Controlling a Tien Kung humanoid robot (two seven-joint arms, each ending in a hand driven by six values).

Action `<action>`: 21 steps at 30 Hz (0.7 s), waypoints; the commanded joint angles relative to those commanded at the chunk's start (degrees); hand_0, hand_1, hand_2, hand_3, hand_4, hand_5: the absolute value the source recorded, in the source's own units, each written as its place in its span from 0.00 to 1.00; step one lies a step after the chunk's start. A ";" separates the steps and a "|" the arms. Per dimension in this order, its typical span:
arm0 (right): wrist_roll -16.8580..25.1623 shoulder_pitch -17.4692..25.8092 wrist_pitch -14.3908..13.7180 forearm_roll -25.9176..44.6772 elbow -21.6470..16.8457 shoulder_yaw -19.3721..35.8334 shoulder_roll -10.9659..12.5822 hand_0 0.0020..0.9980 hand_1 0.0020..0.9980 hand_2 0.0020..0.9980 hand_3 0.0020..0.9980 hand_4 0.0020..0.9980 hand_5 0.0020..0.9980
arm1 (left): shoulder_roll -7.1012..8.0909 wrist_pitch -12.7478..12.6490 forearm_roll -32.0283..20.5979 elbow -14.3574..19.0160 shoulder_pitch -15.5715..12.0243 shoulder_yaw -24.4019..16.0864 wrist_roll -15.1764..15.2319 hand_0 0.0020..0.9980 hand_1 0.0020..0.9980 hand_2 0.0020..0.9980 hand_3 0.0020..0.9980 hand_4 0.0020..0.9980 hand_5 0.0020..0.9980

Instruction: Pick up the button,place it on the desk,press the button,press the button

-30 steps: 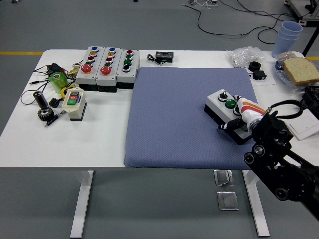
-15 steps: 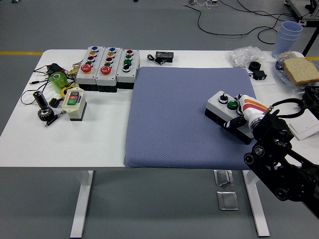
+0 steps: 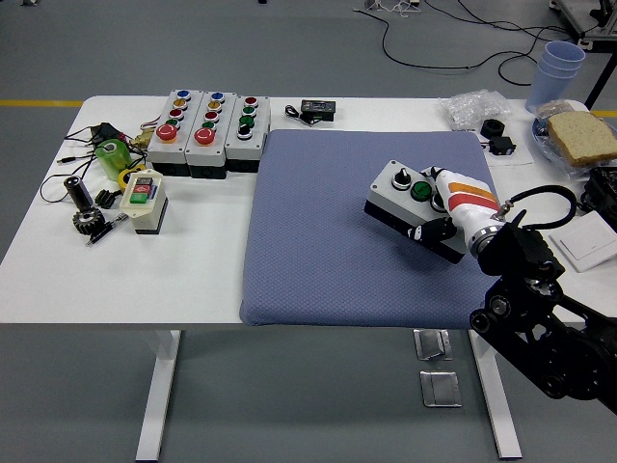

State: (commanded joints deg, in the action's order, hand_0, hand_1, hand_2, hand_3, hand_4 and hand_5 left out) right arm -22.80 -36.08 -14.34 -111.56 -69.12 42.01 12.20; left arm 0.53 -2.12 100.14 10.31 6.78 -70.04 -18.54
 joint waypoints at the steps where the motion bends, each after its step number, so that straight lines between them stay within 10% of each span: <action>1: 2.48 -0.19 0.25 -0.13 -0.21 -0.60 0.17 0.04 0.09 0.36 0.52 0.65 0.06 | 0.00 0.00 0.02 0.00 0.01 -0.01 0.00 0.65 0.60 0.59 0.57 0.32 0.87; 11: 13.47 -4.00 4.21 -0.17 0.46 -7.46 1.17 0.06 0.09 0.36 0.52 0.65 0.06 | 0.01 0.01 -0.08 0.00 0.07 0.08 -0.02 0.65 0.60 0.59 0.56 0.32 0.87; 19: 14.45 -5.38 7.42 -3.51 1.57 -9.78 0.85 0.07 0.09 0.35 0.51 0.69 0.09 | -0.06 0.08 0.17 0.00 0.00 -0.01 -0.11 0.65 0.60 0.59 0.57 0.32 0.87; 20: 14.25 -5.38 8.27 -4.03 1.62 -9.88 0.78 0.22 0.23 0.42 0.54 0.90 0.26 | -0.07 0.09 0.24 0.00 -0.03 -0.06 -0.12 0.65 0.60 0.59 0.56 0.32 0.87; 21: 14.66 -5.31 9.03 -5.54 2.01 -9.83 0.60 0.22 0.23 0.42 0.54 0.90 0.26 | -0.09 0.11 0.28 0.00 -0.08 -0.07 -0.14 0.65 0.60 0.59 0.56 0.32 0.87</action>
State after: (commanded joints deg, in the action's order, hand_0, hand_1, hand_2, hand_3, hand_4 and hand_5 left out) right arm -8.14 -41.39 -5.31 -117.10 -67.11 32.18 12.81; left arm 0.44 -2.01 100.42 10.31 6.69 -70.11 -18.68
